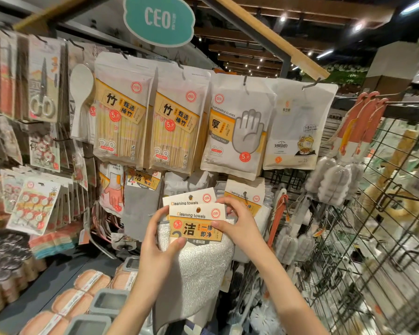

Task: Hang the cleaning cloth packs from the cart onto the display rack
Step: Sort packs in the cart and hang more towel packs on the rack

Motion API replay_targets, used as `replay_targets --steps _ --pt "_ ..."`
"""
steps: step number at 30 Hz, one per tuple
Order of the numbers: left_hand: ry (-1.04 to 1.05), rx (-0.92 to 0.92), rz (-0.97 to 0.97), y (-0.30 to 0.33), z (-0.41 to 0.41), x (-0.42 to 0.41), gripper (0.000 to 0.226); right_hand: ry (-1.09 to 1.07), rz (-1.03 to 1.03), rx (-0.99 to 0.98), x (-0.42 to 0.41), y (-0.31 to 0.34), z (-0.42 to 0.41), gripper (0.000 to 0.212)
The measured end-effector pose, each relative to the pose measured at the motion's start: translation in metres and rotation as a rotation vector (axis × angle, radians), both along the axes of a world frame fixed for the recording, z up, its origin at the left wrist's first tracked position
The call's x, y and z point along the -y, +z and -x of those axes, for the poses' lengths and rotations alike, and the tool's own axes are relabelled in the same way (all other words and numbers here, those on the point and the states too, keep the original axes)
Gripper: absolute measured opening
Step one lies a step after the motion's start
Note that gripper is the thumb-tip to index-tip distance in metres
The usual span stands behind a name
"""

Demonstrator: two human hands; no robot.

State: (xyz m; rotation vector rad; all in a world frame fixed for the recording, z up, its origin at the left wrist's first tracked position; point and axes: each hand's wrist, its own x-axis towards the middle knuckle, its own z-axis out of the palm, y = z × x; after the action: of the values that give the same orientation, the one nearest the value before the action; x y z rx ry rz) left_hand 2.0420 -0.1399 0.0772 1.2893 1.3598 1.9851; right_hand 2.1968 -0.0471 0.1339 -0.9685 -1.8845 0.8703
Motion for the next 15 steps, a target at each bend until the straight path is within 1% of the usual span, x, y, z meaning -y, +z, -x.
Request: replay_targets --steps 3,8,12,15 --pt "-0.066 -0.014 0.033 -0.003 0.001 0.0 0.054 -0.016 0.022 -0.026 0.0 0.002 -0.001 0.042" --pt "-0.111 -0.019 0.071 -0.004 0.002 -0.001 0.049 -0.017 0.047 -0.07 0.0 0.001 -0.003 0.04" --pt "-0.116 0.052 0.047 -0.003 0.001 -0.001 0.041 -0.052 0.066 -0.129 -0.002 -0.005 -0.009 0.04" --pt "-0.101 0.105 0.05 -0.003 0.005 -0.001 0.034 -0.085 0.127 -0.135 -0.008 -0.01 -0.019 0.038"
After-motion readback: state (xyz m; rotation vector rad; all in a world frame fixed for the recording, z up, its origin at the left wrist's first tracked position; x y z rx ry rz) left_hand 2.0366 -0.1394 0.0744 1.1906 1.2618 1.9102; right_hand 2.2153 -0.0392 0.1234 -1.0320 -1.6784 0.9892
